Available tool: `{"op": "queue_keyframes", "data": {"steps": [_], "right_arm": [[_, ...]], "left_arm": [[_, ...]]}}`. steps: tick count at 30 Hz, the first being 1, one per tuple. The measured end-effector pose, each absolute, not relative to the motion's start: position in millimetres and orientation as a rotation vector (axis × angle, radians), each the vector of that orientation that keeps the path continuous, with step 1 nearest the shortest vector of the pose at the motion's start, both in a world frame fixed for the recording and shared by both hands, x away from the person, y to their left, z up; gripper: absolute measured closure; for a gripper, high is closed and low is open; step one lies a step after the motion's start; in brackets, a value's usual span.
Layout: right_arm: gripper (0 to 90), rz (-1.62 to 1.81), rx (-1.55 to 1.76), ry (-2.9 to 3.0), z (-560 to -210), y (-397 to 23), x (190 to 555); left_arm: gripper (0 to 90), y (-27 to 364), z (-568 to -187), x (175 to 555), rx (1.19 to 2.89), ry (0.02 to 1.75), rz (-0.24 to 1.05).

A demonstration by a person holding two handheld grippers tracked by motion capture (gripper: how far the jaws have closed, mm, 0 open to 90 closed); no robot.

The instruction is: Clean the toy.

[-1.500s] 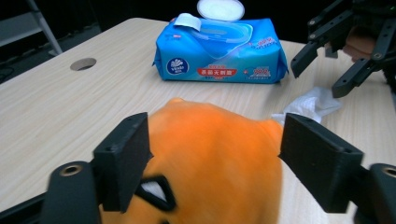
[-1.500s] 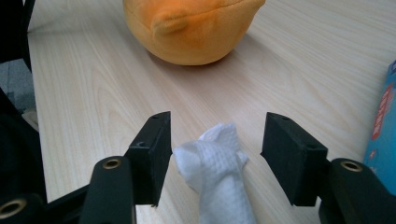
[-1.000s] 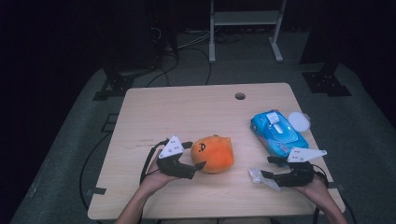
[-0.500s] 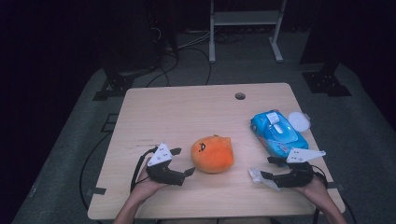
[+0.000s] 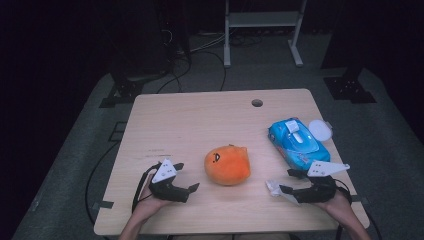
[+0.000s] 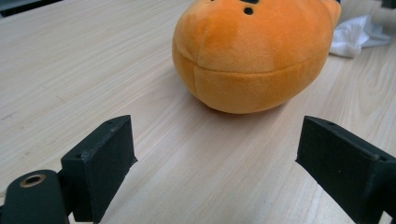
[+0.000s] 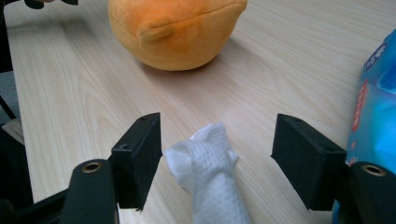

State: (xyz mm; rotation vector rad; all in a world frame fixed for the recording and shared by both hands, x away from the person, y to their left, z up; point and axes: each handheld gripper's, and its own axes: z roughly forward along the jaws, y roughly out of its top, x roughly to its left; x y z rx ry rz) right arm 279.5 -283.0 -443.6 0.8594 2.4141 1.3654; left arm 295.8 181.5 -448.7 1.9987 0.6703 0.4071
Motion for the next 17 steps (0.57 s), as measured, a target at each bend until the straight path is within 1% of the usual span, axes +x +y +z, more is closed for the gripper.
{"op": "queue_keyframes", "data": {"steps": [4,8,17], "right_arm": [[30.3,1.355,0.866,2.420,-446.2,-283.0,280.4],[28.0,1.351,0.865,2.426,-447.5,-281.9,280.0],[27.0,1.364,0.861,2.426,-447.4,-280.5,280.2]], "left_arm": [[8.0,180.6,-452.9,297.7,2.023,0.677,0.417],[6.3,180.4,-454.5,298.8,2.023,0.675,0.399],[5.8,180.0,-455.8,299.2,2.030,0.665,0.385]]}}
